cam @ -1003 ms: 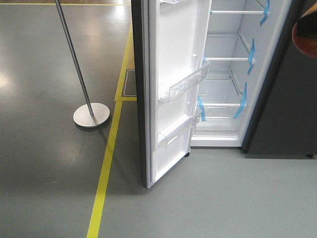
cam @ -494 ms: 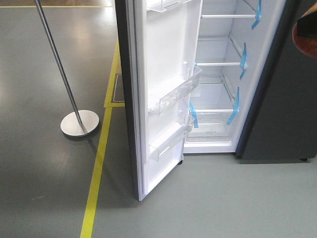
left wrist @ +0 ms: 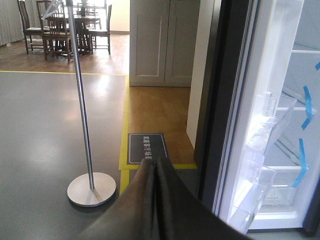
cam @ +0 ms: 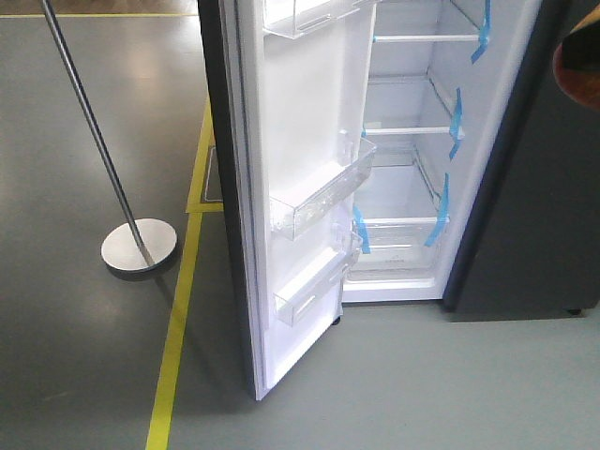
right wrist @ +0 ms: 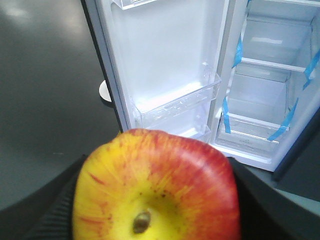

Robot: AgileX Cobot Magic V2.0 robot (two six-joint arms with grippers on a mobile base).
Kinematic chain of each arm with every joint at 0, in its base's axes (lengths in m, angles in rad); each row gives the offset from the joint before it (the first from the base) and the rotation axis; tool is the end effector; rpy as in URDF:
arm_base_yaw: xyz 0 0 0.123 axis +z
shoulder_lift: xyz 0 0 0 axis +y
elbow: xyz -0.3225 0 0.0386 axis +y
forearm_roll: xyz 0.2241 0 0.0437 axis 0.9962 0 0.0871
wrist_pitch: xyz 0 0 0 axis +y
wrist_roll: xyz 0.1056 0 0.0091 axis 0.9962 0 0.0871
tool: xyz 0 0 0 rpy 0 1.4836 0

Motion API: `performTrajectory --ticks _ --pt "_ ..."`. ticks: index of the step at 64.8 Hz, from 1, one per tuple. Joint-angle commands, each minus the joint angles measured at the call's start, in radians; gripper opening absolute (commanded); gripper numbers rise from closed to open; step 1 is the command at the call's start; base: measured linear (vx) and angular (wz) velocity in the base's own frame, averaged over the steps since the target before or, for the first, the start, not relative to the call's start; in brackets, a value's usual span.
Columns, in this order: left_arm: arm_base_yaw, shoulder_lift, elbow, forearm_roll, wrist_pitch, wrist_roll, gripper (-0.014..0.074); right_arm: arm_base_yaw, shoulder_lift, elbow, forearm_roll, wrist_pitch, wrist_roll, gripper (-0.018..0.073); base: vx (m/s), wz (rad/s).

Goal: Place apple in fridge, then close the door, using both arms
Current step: 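Drive up to the open refrigerator door bins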

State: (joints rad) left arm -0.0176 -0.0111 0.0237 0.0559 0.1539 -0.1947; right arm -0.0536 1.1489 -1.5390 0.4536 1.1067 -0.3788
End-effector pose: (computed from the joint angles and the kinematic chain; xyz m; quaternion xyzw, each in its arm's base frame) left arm 0.0074 0.0008 0.1904 -0.0476 0.7330 -0.0501 0.6768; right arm 0.1770 0.0321 0.5047 -0.1421 0.8567 0.1248 0.4798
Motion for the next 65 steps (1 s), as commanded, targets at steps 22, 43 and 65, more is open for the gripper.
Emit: performTrajectory --ticks 22,43,65 --pt "-0.004 -0.014 -0.017 0.000 -0.076 -0.009 -0.0006 -0.006 -0.016 -0.027 0.027 -0.066 -0.009 0.0025 0.11 0.05" --pt "-0.004 -0.014 -0.017 0.000 -0.076 -0.009 -0.0006 -0.006 -0.016 -0.027 0.027 -0.066 -0.009 0.0025 0.11 0.07" --pt "-0.004 -0.014 -0.017 0.000 -0.076 -0.009 -0.0006 -0.006 -0.016 -0.027 0.027 -0.067 -0.009 0.0025 0.12 0.04"
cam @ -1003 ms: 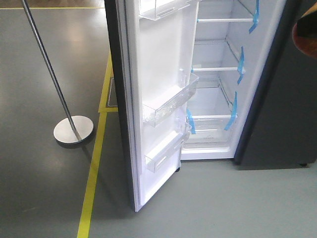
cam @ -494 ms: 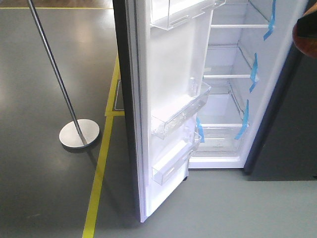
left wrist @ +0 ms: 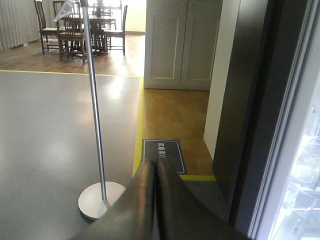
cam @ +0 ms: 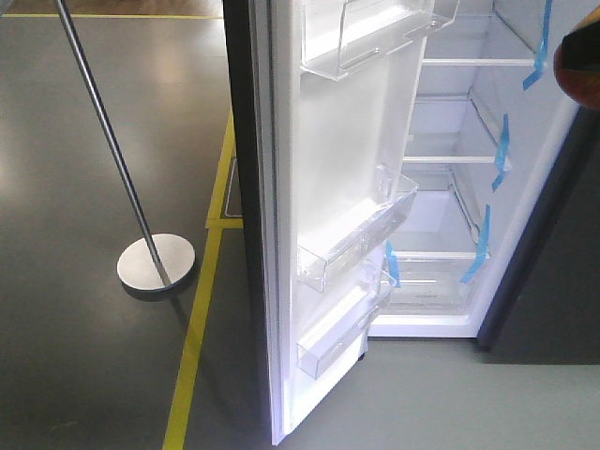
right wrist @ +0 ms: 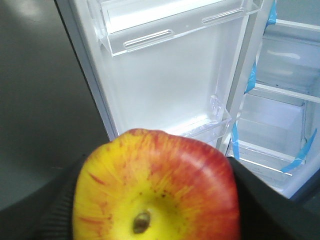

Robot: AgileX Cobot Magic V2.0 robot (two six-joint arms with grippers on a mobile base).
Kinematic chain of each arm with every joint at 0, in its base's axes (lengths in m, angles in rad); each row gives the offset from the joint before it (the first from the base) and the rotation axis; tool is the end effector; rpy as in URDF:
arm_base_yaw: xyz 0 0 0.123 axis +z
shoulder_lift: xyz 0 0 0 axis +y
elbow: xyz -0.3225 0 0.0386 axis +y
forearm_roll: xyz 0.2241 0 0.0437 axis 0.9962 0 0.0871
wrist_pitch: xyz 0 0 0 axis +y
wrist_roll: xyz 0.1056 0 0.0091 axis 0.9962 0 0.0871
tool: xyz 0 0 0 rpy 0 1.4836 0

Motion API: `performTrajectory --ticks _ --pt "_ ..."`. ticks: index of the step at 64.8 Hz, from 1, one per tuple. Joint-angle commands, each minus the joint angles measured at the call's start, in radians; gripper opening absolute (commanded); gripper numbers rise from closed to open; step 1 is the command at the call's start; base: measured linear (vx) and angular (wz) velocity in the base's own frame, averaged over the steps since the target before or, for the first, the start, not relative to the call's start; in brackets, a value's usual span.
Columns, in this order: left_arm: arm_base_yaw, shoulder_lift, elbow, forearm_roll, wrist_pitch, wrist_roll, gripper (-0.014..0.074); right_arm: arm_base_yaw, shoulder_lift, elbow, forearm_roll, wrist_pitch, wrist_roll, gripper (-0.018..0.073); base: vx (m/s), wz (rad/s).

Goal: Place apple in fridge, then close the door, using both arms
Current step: 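Drive up to the open refrigerator door bins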

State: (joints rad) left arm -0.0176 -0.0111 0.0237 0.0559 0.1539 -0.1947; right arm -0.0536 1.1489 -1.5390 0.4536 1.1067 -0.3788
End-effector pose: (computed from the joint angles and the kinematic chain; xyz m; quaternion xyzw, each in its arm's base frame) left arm 0.0074 0.0008 0.1904 -0.0476 0.7330 -0.0501 0.6768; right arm 0.1770 0.0321 0.5047 -0.1421 0.8567 0.1248 0.4798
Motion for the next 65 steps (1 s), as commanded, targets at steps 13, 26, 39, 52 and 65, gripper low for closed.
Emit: performTrajectory --ticks 13,26,39,52,65 --pt "-0.004 -0.014 -0.017 0.000 -0.076 -0.009 -0.0006 -0.006 -0.016 -0.027 0.027 -0.067 -0.009 0.0025 0.11 0.00" --pt "-0.004 -0.014 -0.017 0.000 -0.076 -0.009 -0.0006 -0.006 -0.016 -0.027 0.027 -0.067 -0.009 0.0025 0.11 -0.01" --pt "-0.004 -0.014 -0.017 0.000 -0.076 -0.009 -0.0006 -0.006 -0.016 -0.027 0.027 -0.067 -0.009 0.0025 0.09 -0.02" --pt "-0.004 -0.014 -0.017 0.000 -0.076 -0.009 -0.0006 -0.006 -0.016 -0.027 0.027 -0.067 -0.009 0.0025 0.08 -0.06" --pt "-0.004 -0.014 -0.017 0.000 -0.076 -0.009 -0.0006 -0.006 -0.016 -0.027 0.027 -0.067 -0.009 0.0025 0.08 -0.08"
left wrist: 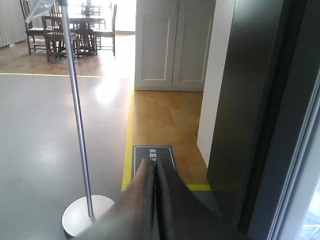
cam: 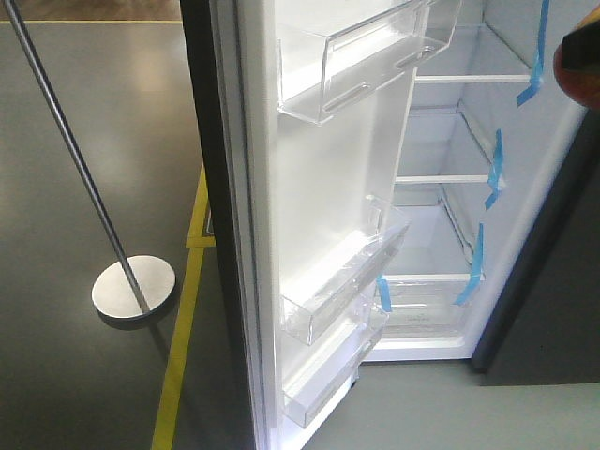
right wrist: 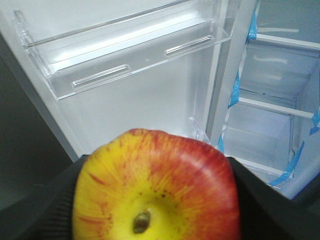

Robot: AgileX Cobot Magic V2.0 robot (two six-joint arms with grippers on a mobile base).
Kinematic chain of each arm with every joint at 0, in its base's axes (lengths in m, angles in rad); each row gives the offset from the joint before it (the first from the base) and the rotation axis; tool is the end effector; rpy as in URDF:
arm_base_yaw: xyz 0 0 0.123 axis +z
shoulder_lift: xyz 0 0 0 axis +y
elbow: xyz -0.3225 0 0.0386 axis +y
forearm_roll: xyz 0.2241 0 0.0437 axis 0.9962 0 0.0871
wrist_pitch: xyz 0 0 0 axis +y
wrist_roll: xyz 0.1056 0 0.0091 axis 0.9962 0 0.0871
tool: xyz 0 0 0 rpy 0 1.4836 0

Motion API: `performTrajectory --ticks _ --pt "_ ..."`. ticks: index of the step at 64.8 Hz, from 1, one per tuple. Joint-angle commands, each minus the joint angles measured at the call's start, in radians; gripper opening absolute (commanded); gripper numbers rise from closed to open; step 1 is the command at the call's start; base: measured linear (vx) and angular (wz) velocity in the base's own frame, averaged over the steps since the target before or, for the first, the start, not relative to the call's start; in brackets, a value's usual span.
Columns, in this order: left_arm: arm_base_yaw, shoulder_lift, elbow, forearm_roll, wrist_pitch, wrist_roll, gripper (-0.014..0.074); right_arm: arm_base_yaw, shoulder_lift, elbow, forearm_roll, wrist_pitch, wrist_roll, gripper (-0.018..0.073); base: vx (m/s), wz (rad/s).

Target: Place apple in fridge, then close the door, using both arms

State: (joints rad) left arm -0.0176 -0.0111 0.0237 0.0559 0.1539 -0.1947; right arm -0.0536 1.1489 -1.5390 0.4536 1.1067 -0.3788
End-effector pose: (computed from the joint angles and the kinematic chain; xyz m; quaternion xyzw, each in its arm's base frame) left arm 0.0074 0.0008 0.1904 -0.0476 0.7330 -0.0501 0.6768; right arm 0.1770 0.0321 0.5047 -0.1421 0.8567 0.1248 0.4798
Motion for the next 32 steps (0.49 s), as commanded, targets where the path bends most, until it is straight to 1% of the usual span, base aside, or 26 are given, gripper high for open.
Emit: performTrajectory --ticks 1,32 --pt "-0.004 -0.014 -0.017 0.000 -0.076 -0.009 -0.0006 -0.006 -0.016 -0.027 0.027 -0.067 -0.009 0.0025 0.08 -0.08" --pt "-0.004 -0.014 -0.017 0.000 -0.076 -0.009 -0.0006 -0.006 -0.016 -0.027 0.027 -0.066 -0.009 0.0025 0.07 -0.05"
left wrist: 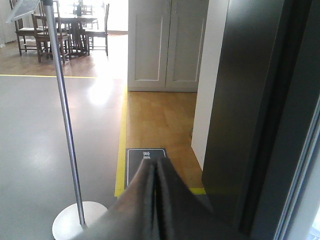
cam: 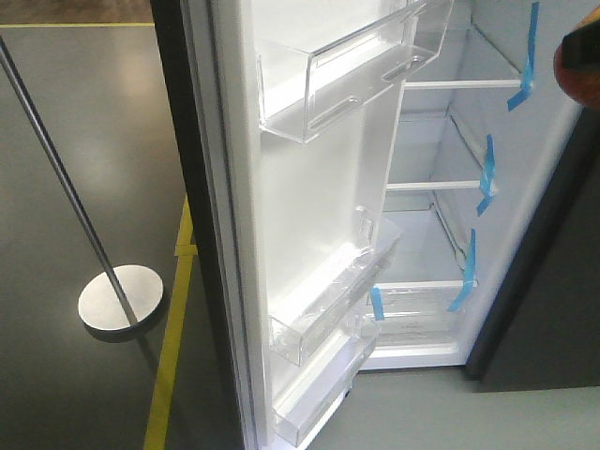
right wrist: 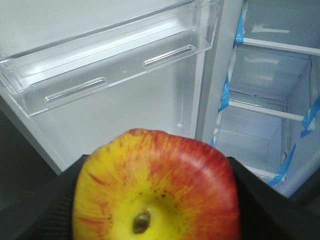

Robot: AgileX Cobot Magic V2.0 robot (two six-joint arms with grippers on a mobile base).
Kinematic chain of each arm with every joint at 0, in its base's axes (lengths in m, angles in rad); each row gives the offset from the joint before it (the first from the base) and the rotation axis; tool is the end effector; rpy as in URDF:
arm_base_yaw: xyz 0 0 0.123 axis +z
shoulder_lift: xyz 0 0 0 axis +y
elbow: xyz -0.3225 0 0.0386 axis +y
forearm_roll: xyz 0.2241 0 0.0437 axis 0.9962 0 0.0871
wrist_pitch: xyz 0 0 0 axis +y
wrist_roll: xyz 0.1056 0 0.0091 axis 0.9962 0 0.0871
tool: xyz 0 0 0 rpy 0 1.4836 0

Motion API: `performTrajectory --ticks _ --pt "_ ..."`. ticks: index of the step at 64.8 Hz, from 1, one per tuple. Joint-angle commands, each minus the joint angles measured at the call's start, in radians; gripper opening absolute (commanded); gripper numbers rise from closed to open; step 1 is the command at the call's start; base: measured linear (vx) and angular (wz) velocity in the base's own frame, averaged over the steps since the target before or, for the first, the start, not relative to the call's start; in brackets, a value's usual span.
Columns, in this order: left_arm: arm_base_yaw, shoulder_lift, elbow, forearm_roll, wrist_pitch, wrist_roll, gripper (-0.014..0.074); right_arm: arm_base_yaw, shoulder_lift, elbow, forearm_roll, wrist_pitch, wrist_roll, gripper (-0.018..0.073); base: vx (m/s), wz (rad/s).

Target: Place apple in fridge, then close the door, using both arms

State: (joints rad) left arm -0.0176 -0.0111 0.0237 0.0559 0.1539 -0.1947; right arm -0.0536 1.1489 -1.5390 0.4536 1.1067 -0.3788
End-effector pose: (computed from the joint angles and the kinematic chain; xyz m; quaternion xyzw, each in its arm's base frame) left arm 0.0074 0.0008 0.1904 -0.0476 0.7330 -0.0501 0.6768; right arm 0.1770 0.0321 0.5047 -0.1421 0.8567 0.1248 0.4798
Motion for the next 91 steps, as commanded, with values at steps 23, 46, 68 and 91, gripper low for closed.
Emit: performTrajectory --ticks 23,46,68,91 --pt "-0.004 -0.014 -0.017 0.000 -0.076 -0.009 -0.0006 -0.006 -0.016 -0.027 0.027 -0.066 -0.009 0.0025 0.05 -0.02" --pt "-0.004 -0.014 -0.017 0.000 -0.076 -0.009 -0.0006 -0.006 -0.016 -0.027 0.027 -0.067 -0.009 0.0025 0.04 0.00" --pt "-0.004 -0.014 -0.017 0.000 -0.076 -0.009 -0.0006 -0.006 -0.016 -0.027 0.027 -0.067 -0.009 0.0025 0.04 0.00" --pt "-0.004 -0.014 -0.017 0.000 -0.076 -0.009 -0.0006 -0.006 -0.016 -0.027 0.027 -0.067 -0.009 0.0025 0.03 0.00"
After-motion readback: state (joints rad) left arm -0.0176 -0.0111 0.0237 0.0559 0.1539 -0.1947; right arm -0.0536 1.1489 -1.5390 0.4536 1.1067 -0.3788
